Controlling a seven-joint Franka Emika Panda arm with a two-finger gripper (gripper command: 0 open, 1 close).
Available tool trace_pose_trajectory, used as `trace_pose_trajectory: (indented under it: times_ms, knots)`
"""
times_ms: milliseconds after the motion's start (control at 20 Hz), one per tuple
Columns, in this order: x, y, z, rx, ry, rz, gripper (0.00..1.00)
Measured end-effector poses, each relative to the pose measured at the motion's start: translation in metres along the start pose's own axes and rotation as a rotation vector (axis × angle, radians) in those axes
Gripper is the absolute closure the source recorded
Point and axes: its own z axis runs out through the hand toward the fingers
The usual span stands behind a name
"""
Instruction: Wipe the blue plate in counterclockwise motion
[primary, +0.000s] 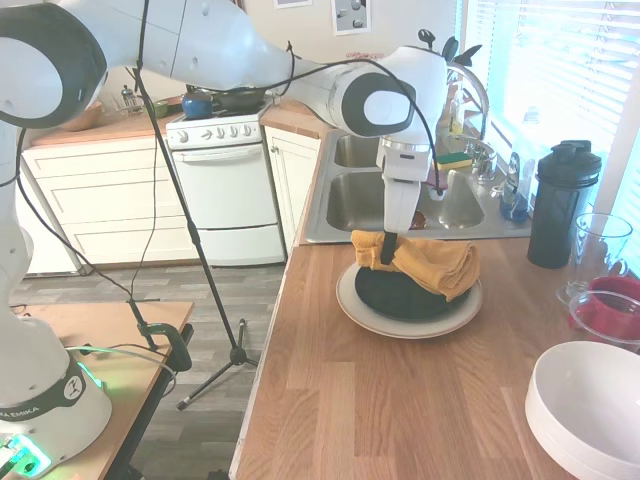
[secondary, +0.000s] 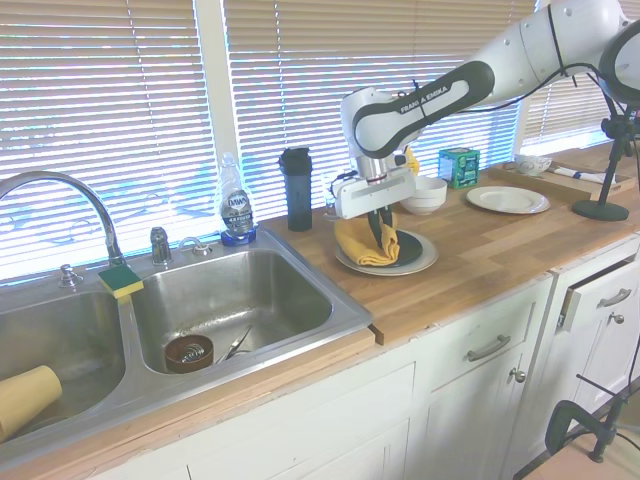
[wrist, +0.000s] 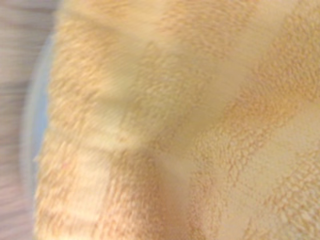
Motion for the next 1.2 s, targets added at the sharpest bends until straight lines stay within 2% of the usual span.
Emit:
trace_pose_trajectory:
  times_ms: [250,550,950,1200]
  knots:
    - [-0.023,0.022,0.005,0.02,0.034,-0.022,1.0]
    - [-0.03,0.053,0.022,0.032,0.044,-0.023,1.0]
    - [0.029,0.079,0.041,0.024,-0.019,0.038,1.0]
    - [0.052,0.078,0.042,0.028,-0.044,0.058,1.0]
